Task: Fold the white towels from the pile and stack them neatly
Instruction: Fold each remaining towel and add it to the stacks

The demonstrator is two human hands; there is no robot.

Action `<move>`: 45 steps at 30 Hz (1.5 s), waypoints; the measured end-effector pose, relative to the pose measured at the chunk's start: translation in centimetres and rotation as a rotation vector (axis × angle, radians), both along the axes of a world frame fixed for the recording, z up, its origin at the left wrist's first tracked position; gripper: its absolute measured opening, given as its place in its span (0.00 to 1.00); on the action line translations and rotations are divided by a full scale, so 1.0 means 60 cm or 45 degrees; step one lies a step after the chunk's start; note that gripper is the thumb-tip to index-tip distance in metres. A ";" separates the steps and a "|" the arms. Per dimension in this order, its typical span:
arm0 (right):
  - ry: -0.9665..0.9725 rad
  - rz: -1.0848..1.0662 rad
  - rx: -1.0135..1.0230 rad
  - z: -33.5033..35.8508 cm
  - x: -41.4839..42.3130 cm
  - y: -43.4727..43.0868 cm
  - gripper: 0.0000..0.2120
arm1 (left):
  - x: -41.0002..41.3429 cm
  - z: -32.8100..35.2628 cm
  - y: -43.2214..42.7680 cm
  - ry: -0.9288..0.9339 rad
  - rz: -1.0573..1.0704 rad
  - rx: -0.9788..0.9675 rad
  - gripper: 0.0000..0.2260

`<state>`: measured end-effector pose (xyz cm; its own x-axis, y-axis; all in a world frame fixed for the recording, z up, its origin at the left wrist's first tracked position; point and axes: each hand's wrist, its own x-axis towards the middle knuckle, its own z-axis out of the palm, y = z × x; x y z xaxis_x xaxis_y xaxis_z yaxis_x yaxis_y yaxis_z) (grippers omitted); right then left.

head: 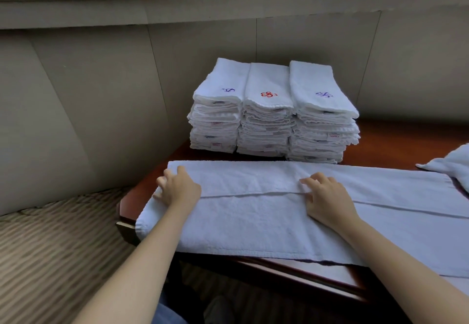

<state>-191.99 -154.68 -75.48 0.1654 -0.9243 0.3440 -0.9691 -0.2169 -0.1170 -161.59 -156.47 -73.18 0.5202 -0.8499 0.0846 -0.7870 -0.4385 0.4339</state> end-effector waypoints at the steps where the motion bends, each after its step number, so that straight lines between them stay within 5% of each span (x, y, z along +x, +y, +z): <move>1: -0.020 0.002 0.006 0.000 0.002 -0.001 0.20 | 0.015 0.000 -0.002 0.038 0.064 0.005 0.19; 6: -0.023 -0.008 -0.057 0.003 0.005 -0.005 0.10 | 0.090 0.009 -0.030 0.482 0.208 0.086 0.26; 10: 0.082 0.029 -0.138 0.004 0.012 -0.005 0.10 | 0.115 0.012 -0.038 0.588 0.107 0.094 0.06; 12: 0.126 0.053 -0.091 0.003 0.014 -0.005 0.12 | 0.115 0.005 -0.042 0.612 0.042 -0.003 0.07; 14: 0.088 0.064 -0.042 0.005 0.012 -0.006 0.13 | 0.113 0.005 -0.047 0.632 0.053 -0.191 0.19; 17: 0.066 0.095 0.008 0.004 0.010 -0.003 0.16 | 0.114 0.013 -0.059 0.626 0.095 -0.454 0.17; 25: -0.024 0.248 0.151 -0.004 0.023 0.000 0.20 | 0.118 -0.011 -0.058 0.310 0.031 -0.258 0.16; 29: -0.012 0.216 0.221 -0.004 0.024 -0.006 0.20 | 0.080 -0.012 -0.038 -0.326 -0.056 0.050 0.14; 31: -0.007 0.184 0.311 -0.004 0.024 -0.006 0.21 | 0.046 -0.014 -0.029 -0.466 -0.136 0.134 0.15; 37: 0.102 0.178 0.557 0.001 0.021 -0.003 0.22 | -0.070 -0.047 -0.022 -0.191 -0.434 0.385 0.32; 45: 0.094 0.230 0.562 -0.005 0.013 0.045 0.25 | -0.057 -0.044 -0.059 -0.324 -0.599 0.368 0.27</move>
<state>-191.23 -152.00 -75.80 0.3458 -0.9337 -0.0933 -0.9298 -0.3275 -0.1681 -165.01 -160.00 -75.81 0.0767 -0.9908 -0.1114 -0.9884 -0.0902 0.1223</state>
